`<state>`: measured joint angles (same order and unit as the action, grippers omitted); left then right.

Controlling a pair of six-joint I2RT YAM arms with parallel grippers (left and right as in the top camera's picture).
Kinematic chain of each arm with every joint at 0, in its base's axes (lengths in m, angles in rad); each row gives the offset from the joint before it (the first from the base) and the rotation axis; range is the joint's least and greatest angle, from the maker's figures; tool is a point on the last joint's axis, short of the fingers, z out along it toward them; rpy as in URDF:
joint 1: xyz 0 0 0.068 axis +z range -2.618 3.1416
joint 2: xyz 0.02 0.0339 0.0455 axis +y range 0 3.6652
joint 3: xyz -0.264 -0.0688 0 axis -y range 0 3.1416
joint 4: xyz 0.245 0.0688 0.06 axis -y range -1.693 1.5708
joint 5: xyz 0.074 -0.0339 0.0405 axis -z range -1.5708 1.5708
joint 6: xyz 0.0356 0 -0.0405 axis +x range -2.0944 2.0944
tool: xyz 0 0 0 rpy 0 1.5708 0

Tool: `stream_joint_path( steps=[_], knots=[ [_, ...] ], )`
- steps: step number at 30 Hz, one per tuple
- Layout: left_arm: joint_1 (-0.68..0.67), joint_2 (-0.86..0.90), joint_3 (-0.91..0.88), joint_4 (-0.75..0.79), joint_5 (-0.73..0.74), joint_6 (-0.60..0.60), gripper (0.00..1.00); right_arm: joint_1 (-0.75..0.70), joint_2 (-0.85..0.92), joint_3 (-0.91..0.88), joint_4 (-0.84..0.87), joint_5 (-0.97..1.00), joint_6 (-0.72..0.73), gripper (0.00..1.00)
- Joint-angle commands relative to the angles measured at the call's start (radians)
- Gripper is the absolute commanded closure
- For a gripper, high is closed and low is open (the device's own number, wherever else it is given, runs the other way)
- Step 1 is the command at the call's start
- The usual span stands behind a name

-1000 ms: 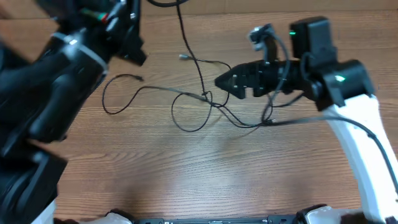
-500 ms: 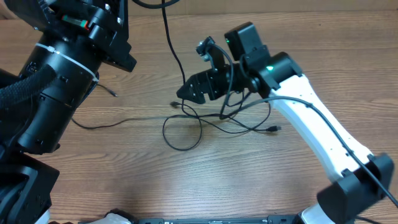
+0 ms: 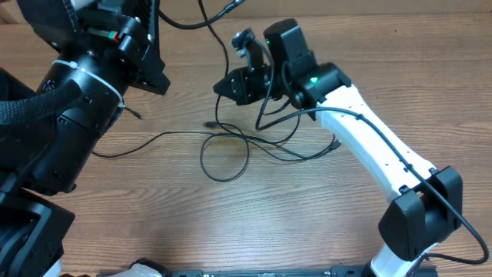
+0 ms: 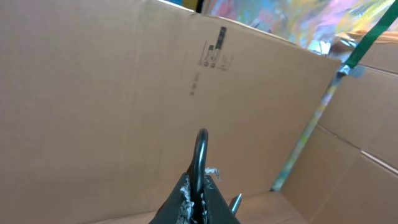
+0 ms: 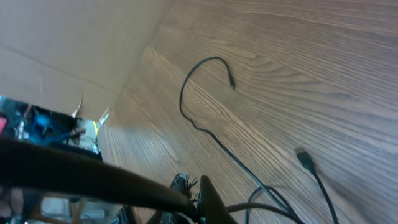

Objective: Untangle cables

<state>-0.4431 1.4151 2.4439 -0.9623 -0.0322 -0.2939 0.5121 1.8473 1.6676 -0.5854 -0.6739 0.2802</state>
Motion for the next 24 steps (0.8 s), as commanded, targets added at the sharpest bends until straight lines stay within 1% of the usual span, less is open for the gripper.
stream_joint_path(
  steps=[1,4,7,12,17,20,22,24],
  knots=[
    [0.006,-0.017,0.015,-0.006,-0.027,-0.017,0.96,-0.088,-0.086,0.092,-0.039,0.014,0.055,0.96],
    [0.006,-0.016,0.015,-0.026,-0.036,-0.017,0.96,-0.157,-0.134,0.167,-0.121,0.056,0.082,0.96],
    [0.006,-0.015,0.015,-0.055,-0.057,-0.017,0.96,-0.227,-0.181,0.264,-0.214,0.055,0.091,0.96],
    [0.006,0.004,0.015,-0.111,-0.057,-0.018,0.96,-0.335,-0.249,0.467,-0.343,0.055,0.096,0.96],
    [0.006,0.044,0.015,-0.171,-0.057,-0.017,0.96,-0.38,-0.292,0.654,-0.35,0.056,0.166,0.96],
    [0.006,0.074,0.015,-0.19,-0.056,-0.018,0.96,-0.381,-0.305,0.762,-0.334,0.058,0.165,0.96],
    [0.006,0.091,0.015,-0.195,-0.056,-0.018,0.96,-0.381,-0.313,0.824,-0.335,0.111,0.165,0.96],
    [0.006,0.103,0.015,-0.198,-0.056,-0.018,0.96,-0.381,-0.319,0.863,-0.354,0.224,0.165,0.96]
  ],
)
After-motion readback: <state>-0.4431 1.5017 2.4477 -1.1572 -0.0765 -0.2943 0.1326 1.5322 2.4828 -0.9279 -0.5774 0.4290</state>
